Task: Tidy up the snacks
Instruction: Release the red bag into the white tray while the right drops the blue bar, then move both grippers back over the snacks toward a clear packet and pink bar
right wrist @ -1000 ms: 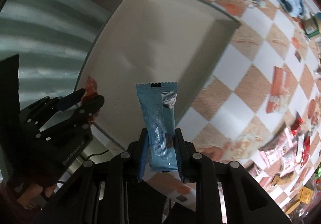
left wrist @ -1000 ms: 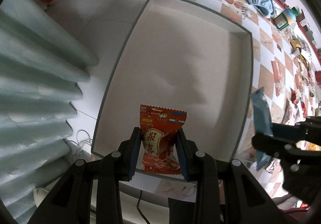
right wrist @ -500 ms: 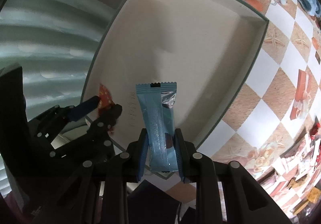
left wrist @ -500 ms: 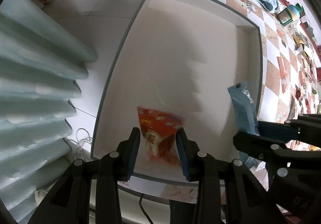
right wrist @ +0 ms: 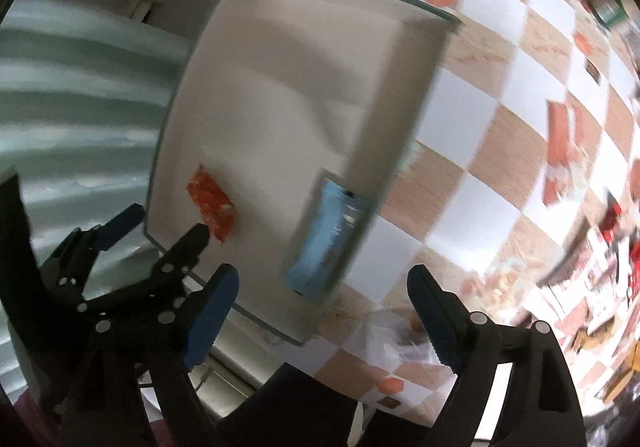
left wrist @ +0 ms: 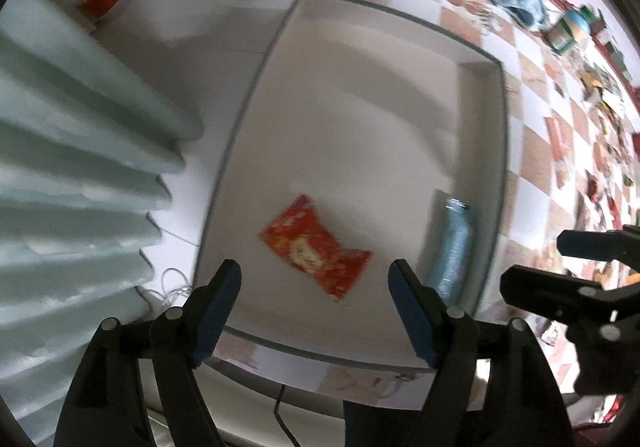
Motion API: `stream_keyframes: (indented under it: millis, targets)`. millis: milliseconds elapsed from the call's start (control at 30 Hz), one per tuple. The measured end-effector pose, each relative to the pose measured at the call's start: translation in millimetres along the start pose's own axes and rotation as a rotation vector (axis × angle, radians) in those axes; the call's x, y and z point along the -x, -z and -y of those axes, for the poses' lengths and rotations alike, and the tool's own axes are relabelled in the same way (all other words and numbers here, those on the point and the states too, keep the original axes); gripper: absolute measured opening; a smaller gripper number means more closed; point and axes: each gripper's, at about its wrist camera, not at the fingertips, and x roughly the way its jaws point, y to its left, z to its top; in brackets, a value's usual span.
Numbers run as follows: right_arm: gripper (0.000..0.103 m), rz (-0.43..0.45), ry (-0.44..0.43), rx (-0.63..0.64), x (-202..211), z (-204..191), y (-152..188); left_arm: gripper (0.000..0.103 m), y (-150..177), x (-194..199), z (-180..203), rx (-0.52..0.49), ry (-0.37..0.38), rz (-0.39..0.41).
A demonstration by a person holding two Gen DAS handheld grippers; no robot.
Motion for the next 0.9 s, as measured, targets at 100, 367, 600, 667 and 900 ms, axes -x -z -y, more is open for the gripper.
stream_keyframes:
  millis: [100,367,600,667,900]
  targets:
    - [0.103,0.002,0.007,-0.059,5,21,16,0.079,2,2,19,-0.037,0.034,-0.02]
    - [0.103,0.025,0.021,-0.364,22,124,75,0.079,11,6,77,-0.172,0.052,-0.041]
    - [0.103,-0.044,0.038,-0.724,12,224,154,0.079,17,6,128,-0.302,0.061,-0.062]
    - [0.103,-0.06,0.037,-0.792,10,242,174,0.079,20,5,141,-0.333,0.064,-0.067]
    - [0.103,-0.071,0.011,-0.788,11,246,187,0.079,38,-2,186,-0.445,0.059,-0.097]
